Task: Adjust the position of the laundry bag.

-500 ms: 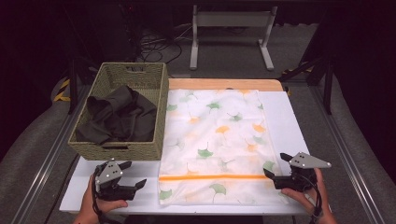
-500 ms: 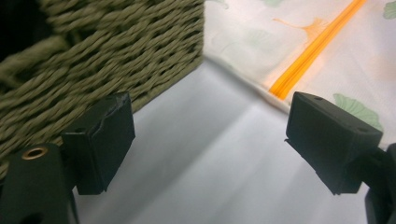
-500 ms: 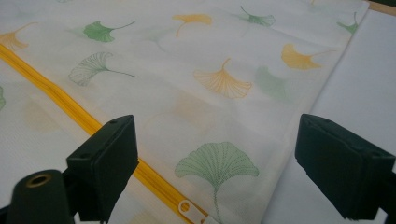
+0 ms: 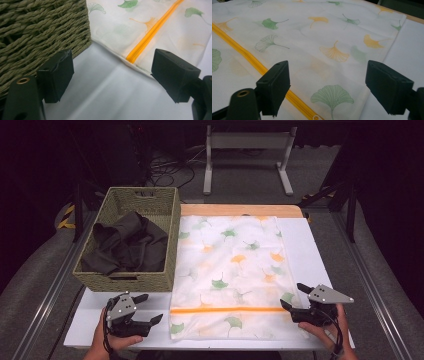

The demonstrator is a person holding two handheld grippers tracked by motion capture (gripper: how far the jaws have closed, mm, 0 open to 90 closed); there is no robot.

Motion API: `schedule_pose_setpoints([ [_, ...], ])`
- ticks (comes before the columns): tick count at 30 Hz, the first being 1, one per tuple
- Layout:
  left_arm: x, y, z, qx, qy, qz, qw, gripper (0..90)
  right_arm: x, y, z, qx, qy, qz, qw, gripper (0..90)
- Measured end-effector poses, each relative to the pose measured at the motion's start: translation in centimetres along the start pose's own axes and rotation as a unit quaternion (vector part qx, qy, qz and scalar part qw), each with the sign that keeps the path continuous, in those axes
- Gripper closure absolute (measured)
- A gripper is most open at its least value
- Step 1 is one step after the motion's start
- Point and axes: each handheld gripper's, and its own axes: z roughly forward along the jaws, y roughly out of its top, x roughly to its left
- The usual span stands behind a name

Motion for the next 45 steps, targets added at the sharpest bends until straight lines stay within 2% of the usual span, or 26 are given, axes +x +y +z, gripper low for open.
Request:
schedule_pose_setpoints([
  [2, -0.3, 0.2, 0.6, 0.009, -0.006, -0.003, 0.9999, 19.2, -0.2, -0.1, 0.3, 0.009, 0.001, 0.008, 0.9999, 22.4],
  [5, -0.8, 0.6, 1.8, 0.029, -0.016, 0.008, 0.9994, 19.9, -0.5, -0.1, 0.8, 0.022, -0.004, 0.01, 0.9997, 26.1],
  [7, -1.4, 1.0, 2.7, 0.042, -0.021, 0.018, 0.9987, 20.6, -0.8, 0.0, 1.1, 0.038, -0.021, 0.013, 0.999, 31.8],
  [8, -1.8, 1.2, 3.2, 0.048, -0.021, 0.023, 0.9983, 20.8, -0.9, 0.0, 1.2, 0.039, -0.023, 0.016, 0.9989, 33.7],
  [10, -2.3, 1.5, 4.0, 0.061, -0.011, 0.04, 0.9972, 24.1, -1.5, 0.1, 1.4, 0.042, -0.021, 0.021, 0.9987, 47.7],
  [12, -2.8, 1.8, 4.9, 0.073, -0.017, 0.047, 0.9961, 25.2, -2.0, 0.2, 1.5, 0.043, -0.022, 0.021, 0.9986, 50.6],
  [13, -3.0, 2.0, 5.3, 0.078, -0.013, 0.047, 0.9957, 25.5, -2.4, 0.2, 1.7, 0.046, -0.033, 0.026, 0.998, 50.1],
  [15, -2.9, 2.1, 5.6, 0.082, -0.015, 0.048, 0.9954, 25.5, -3.0, 0.2, 2.1, 0.051, -0.04, 0.04, 0.9971, 46.7],
  [17, -3.0, 2.3, 6.2, 0.097, 0.001, 0.051, 0.994, 26.1, -3.6, 0.1, 2.5, 0.055, -0.056, 0.047, 0.9958, 40.6],
  [18, -3.0, 2.3, 6.3, 0.102, 0.008, 0.054, 0.9934, 27.0, -3.8, 0.1, 2.7, 0.057, -0.057, 0.054, 0.9953, 39.3],
  [22, -2.9, 2.3, 6.1, 0.104, 0.01, 0.056, 0.9929, 31.4, -4.8, -0.1, 3.6, 0.069, -0.063, 0.071, 0.9931, 37.3],
  [24, -2.7, 2.4, 6.0, 0.109, 0.01, 0.048, 0.9928, 37.0, -5.4, -0.3, 4.0, 0.078, -0.064, 0.083, 0.9915, 40.6],
  [25, -2.7, 2.4, 6.0, 0.11, 0.003, 0.039, 0.9932, 40.1, -5.6, -0.5, 4.2, 0.084, -0.062, 0.087, 0.9907, 41.6],
  [28, -2.7, 2.5, 5.9, 0.117, -0.006, 0.041, 0.9923, 52.7, -5.9, -0.7, 4.6, 0.094, -0.053, 0.1, 0.9891, 43.2],
  [30, -2.7, 2.7, 5.9, 0.122, -0.017, 0.044, 0.9915, 59.9, -5.6, -0.6, 5.0, 0.104, -0.043, 0.092, 0.9894, 41.9],
  [31, -2.7, 2.7, 5.9, 0.124, -0.018, 0.047, 0.991, 63.6, -5.4, -0.4, 5.2, 0.108, -0.043, 0.086, 0.9895, 41.8],
  [34, -2.6, 2.8, 5.9, 0.128, -0.016, 0.051, 0.9903, 75.0, -5.3, -0.2, 5.4, 0.113, -0.038, 0.087, 0.989, 44.3],
  [35, -2.5, 2.9, 5.9, 0.13, -0.01, 0.058, 0.9898, 77.9, -4.9, 0.1, 5.6, 0.118, -0.037, 0.086, 0.9886, 55.3],
  [37, -2.5, 2.9, 5.9, 0.131, -0.012, 0.056, 0.9898, 78.9, -4.8, 0.2, 5.6, 0.119, -0.036, 0.086, 0.9885, 58.3],
  [39, -2.4, 3.1, 6.1, 0.134, -0.011, 0.06, 0.9891, 82.6, -4.5, 0.4, 5.7, 0.123, -0.025, 0.077, 0.9891, 73.9],
  [41, -2.4, 3.3, 6.2, 0.137, -0.003, 0.066, 0.9883, 83.2, -4.3, 0.6, 5.8, 0.126, -0.016, 0.071, 0.9894, 84.1],
  [42, -2.3, 3.3, 6.3, 0.136, 0.0, 0.068, 0.9883, 83.3, -4.2, 0.7, 5.9, 0.128, -0.009, 0.071, 0.9892, 87.8],
  [45, -2.0, 3.6, 6.6, 0.133, 0.009, 0.064, 0.9889, 83.4, -4.4, 0.9, 6.1, 0.131, -0.007, 0.067, 0.9891, 89.4],
])
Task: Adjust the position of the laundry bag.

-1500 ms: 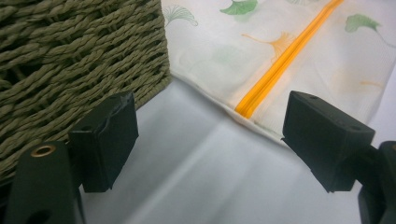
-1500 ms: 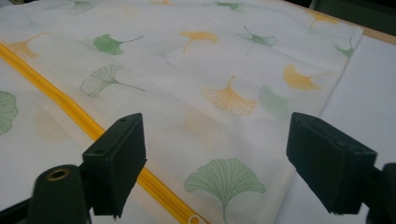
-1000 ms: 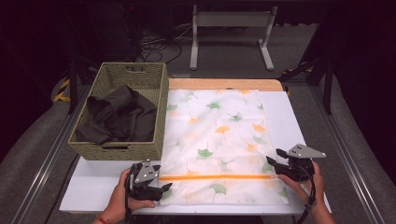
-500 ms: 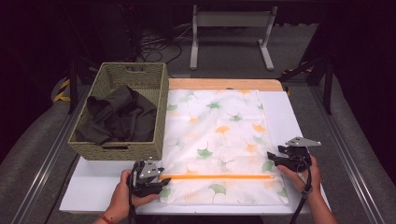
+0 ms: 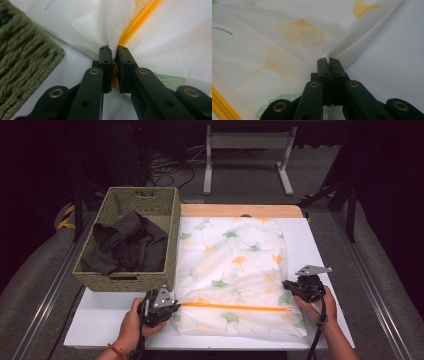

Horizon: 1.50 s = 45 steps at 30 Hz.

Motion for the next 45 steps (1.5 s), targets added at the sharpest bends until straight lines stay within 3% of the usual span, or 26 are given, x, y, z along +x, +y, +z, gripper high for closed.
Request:
schedule_pose_setpoints([
  [6, 0.5, 0.7, 0.9, -0.006, 0.027, -0.013, 0.9995, 82.5, -0.6, 0.7, 0.8, -0.004, -0.011, 0.002, 0.9999, 89.3],
  [9, 0.6, 1.2, 1.3, -0.009, 0.051, -0.018, 0.9985, 77.8, -1.1, 1.2, 1.3, -0.011, -0.023, 0.001, 0.9997, 89.3],
  [14, 0.8, 1.6, 1.8, -0.015, 0.066, -0.024, 0.9974, 68.6, -1.7, 1.8, 1.9, -0.019, -0.036, 0.013, 0.9991, 88.0],
  [16, 0.8, 1.5, 1.7, -0.023, 0.054, -0.022, 0.9981, 64.5, -1.9, 1.9, 2.0, -0.025, -0.037, 0.021, 0.9988, 81.9],
  [21, 0.2, 1.0, 0.1, -0.064, 0.015, 0.006, 0.9978, 38.5, -1.8, 1.7, 0.9, -0.052, -0.027, 0.031, 0.9978, 63.3],
  [26, -0.6, -0.5, -0.4, -0.037, -0.008, 0.002, 0.9993, 32.5, -1.0, 0.5, -0.7, -0.05, -0.025, 0.021, 0.9982, 56.9],
  [30, -0.8, -0.9, -1.0, -0.032, -0.033, 0.004, 0.9989, 36.8, -0.9, -1.2, -2.3, -0.043, -0.027, 0.031, 0.9982, 54.1],
  [33, -0.5, -1.0, -1.1, -0.024, -0.045, -0.011, 0.9986, 43.0, -0.5, -2.5, -3.3, -0.038, -0.024, 0.042, 0.9981, 54.1],
  [38, -0.4, -1.0, -0.6, -0.006, -0.043, -0.007, 0.999, 48.4, 0.7, -4.3, -4.4, -0.034, -0.011, 0.04, 0.9985, 54.1],
  [40, -0.2, -0.8, -0.5, -0.004, -0.045, -0.005, 0.999, 52.2, 0.8, -4.6, -4.0, -0.029, -0.002, 0.045, 0.9986, 54.1],
  [43, -0.1, -0.7, -0.6, 0.002, -0.039, -0.007, 0.9992, 57.1, 1.0, -4.4, -3.6, -0.024, -0.009, 0.036, 0.999, 54.7],
  [45, -0.1, -0.6, -0.6, 0.006, -0.035, -0.007, 0.9994, 69.9, 1.0, -4.3, -3.5, -0.024, -0.011, 0.034, 0.9991, 59.7],
])
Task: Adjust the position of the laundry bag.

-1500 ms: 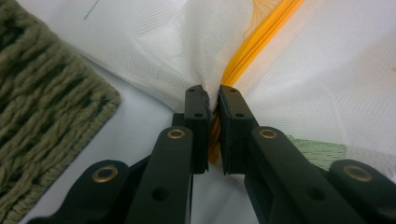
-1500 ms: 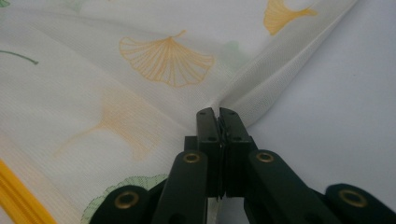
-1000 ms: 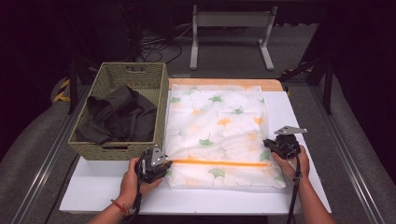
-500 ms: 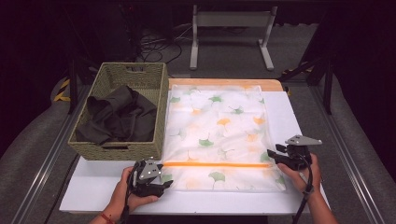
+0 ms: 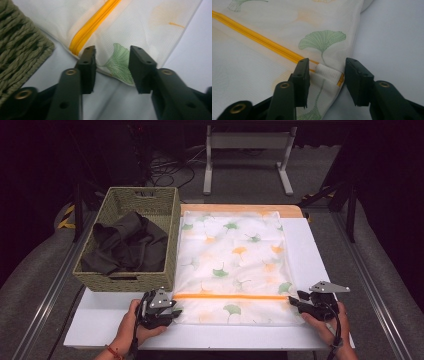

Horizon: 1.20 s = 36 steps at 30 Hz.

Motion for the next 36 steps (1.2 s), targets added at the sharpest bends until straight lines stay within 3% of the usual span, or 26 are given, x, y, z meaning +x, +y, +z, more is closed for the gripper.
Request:
schedule_pose_setpoints([
  [1, 0.1, 0.1, 0.0, 0.007, 0.005, -0.008, 0.9999, 75.5, 0.0, 0.0, 0.1, -0.004, 0.004, 0.004, 1.0, 66.4],
  [6, 1.0, 0.2, 0.1, 0.001, 0.001, -0.025, 0.9997, 87.6, 0.1, 0.3, 0.4, -0.005, 0.009, 0.002, 0.9999, 74.3],
  [12, 1.3, 0.8, 0.6, 0.001, 0.029, -0.013, 0.9995, 88.2, -0.2, 0.8, 0.9, -0.011, 0.007, 0.008, 0.9999, 73.5],
  [16, 1.5, 0.7, 0.7, -0.008, 0.024, -0.013, 0.9996, 87.2, -0.9, 1.0, 1.0, -0.023, 0.005, 0.019, 0.9995, 65.7],
  [18, 1.4, 0.7, 0.6, -0.008, 0.027, -0.015, 0.9995, 84.3, -1.1, 1.0, 0.6, -0.032, 0.002, 0.024, 0.9992, 64.0],
  [22, 1.2, 0.2, -0.2, -0.025, 0.017, 0.001, 0.9995, 74.1, -1.9, 0.7, -1.0, -0.047, -0.018, 0.032, 0.9982, 66.8],
  [24, 1.1, 0.0, -0.7, -0.032, 0.014, 0.01, 0.9993, 67.2, -2.3, 0.3, -1.1, -0.044, -0.005, 0.035, 0.9984, 66.3],
  [26, 1.0, -0.1, -0.7, -0.039, 0.013, 0.013, 0.9991, 62.0, -2.2, 0.2, -0.5, -0.028, -0.002, 0.033, 0.9991, 62.0],
  [29, 0.8, -0.1, -0.5, -0.039, 0.013, 0.016, 0.999, 56.1, -2.2, 0.4, 0.0, -0.027, -0.001, 0.03, 0.9992, 56.7],
  [34, 0.5, 0.0, -0.4, -0.056, 0.004, 0.031, 0.9979, 47.2, -2.3, 0.6, 0.8, -0.018, 0.029, 0.037, 0.9987, 56.0],
  [36, 0.5, 0.1, -0.4, -0.065, 0.006, 0.036, 0.9972, 43.2, -2.3, 0.8, 1.0, -0.018, 0.037, 0.024, 0.9989, 56.4],
])
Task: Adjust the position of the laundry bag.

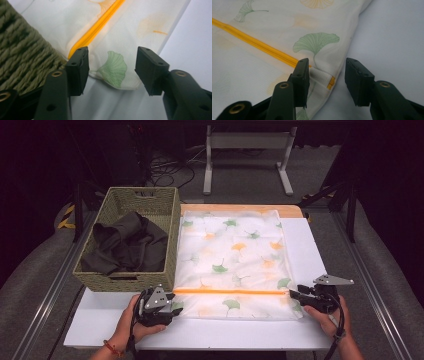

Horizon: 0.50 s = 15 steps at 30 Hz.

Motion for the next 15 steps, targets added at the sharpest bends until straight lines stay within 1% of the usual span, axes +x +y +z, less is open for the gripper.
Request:
schedule_pose_setpoints([
  [2, -0.01, 0.0, 0.02, -0.01, -0.004, -0.003, 0.9999, 39.6, 0.03, 0.07, 0.15, 0.0, 0.004, -0.001, 1.0, 58.8],
  [3, -0.05, 0.02, 0.02, -0.008, -0.004, -0.007, 0.9999, 38.7, 0.08, 0.07, 0.23, -0.001, 0.005, -0.005, 1.0, 60.5],
  [5, -0.06, -0.03, 0.02, -0.013, -0.008, -0.008, 0.9999, 35.7, 0.23, 0.08, 0.29, -0.001, 0.005, -0.018, 0.9998, 65.7],
  [6, -0.08, -0.05, 0.01, -0.016, -0.009, -0.006, 0.9998, 35.1, 0.25, 0.11, 0.29, 0.002, 0.01, -0.019, 0.9998, 68.2],
  [8, -0.09, -0.1, -0.01, -0.02, -0.01, -0.004, 0.9997, 32.1, 0.24, 0.18, 0.28, 0.006, 0.017, -0.015, 0.9997, 71.8],
  [10, -0.09, -0.15, 0.0, -0.021, -0.01, -0.008, 0.9997, 30.5, 0.22, 0.21, 0.32, 0.007, 0.027, -0.012, 0.9996, 75.7],
  [11, -0.06, -0.17, -0.01, -0.021, -0.009, -0.009, 0.9997, 29.5, 0.22, 0.22, 0.32, 0.007, 0.03, -0.012, 0.9995, 76.7],
  [13, -0.05, -0.2, 0.03, -0.017, -0.008, -0.011, 0.9998, 29.0, 0.22, 0.25, 0.3, 0.008, 0.037, -0.004, 0.9993, 78.0],
  [15, -0.04, -0.23, 0.1, -0.013, -0.004, -0.007, 0.9999, 28.1, 0.01, 0.22, 0.23, 0.003, 0.046, 0.008, 0.9989, 77.1],
])
